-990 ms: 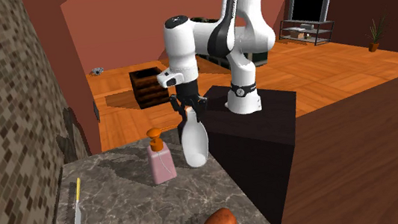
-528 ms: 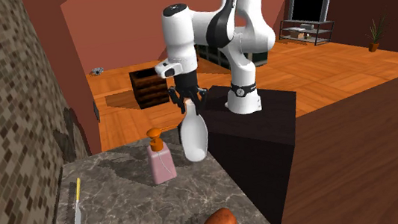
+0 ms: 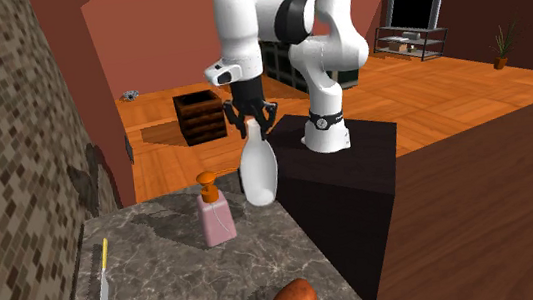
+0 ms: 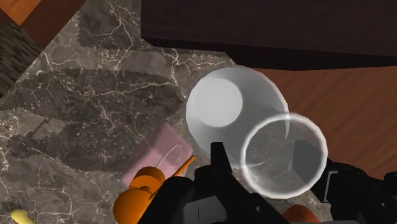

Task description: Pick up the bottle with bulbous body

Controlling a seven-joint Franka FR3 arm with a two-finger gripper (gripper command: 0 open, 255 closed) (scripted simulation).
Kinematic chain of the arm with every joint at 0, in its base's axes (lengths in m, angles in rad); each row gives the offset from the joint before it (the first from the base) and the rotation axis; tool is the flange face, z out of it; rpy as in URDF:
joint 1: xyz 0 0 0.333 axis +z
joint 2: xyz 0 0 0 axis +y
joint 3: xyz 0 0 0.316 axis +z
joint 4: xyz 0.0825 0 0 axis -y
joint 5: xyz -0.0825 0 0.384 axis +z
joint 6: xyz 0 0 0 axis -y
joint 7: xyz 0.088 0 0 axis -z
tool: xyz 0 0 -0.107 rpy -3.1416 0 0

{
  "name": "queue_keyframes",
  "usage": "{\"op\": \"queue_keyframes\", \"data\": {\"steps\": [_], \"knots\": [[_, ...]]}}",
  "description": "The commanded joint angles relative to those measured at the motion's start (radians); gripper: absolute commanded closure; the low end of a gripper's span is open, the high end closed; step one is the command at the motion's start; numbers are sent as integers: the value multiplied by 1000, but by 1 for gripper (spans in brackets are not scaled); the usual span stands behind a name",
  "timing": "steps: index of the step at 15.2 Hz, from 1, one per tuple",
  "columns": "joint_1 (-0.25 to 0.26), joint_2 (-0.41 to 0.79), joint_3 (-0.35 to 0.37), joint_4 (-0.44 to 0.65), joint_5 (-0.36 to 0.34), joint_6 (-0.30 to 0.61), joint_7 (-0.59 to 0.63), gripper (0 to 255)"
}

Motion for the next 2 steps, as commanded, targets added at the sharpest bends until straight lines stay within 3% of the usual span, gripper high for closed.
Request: {"op": "queue_keyframes", "data": {"steps": [1,2], "knots": [[-1,-13,2,8,0,-21,0,255],[-1,-13,2,8,0,-21,0,255]]}}
